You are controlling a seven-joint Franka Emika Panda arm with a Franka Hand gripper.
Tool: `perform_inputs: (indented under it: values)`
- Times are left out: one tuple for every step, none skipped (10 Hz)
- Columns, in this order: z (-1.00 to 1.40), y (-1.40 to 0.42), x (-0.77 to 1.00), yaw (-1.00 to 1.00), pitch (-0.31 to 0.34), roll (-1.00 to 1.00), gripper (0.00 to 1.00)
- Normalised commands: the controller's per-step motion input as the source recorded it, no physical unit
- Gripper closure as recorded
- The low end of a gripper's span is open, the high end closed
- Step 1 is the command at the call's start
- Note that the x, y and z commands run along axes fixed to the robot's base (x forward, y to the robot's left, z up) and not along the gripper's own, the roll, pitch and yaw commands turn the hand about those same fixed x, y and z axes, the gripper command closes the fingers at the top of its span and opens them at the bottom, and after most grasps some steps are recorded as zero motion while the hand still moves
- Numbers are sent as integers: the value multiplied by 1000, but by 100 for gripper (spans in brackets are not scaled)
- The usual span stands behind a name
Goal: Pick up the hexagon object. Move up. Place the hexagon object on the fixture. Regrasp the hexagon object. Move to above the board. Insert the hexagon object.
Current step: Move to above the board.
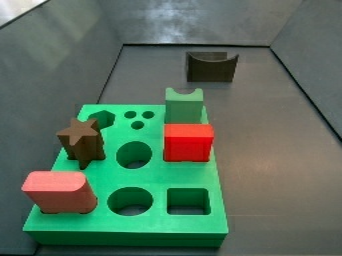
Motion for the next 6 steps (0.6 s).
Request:
perform_inputs:
  values:
    - [159,-864,-880,-195,-207,-1000,100]
    - [94,-448,-582,-185,-238,-1000,100]
    - [53,-227,-393,-169,-247,-989,100]
    - [34,-137,-306,-140,-219,-850,100]
    - [21,-54,-201,-78,-162,-553,100]
    - [9,-19,-125,-31,-112,-327,100]
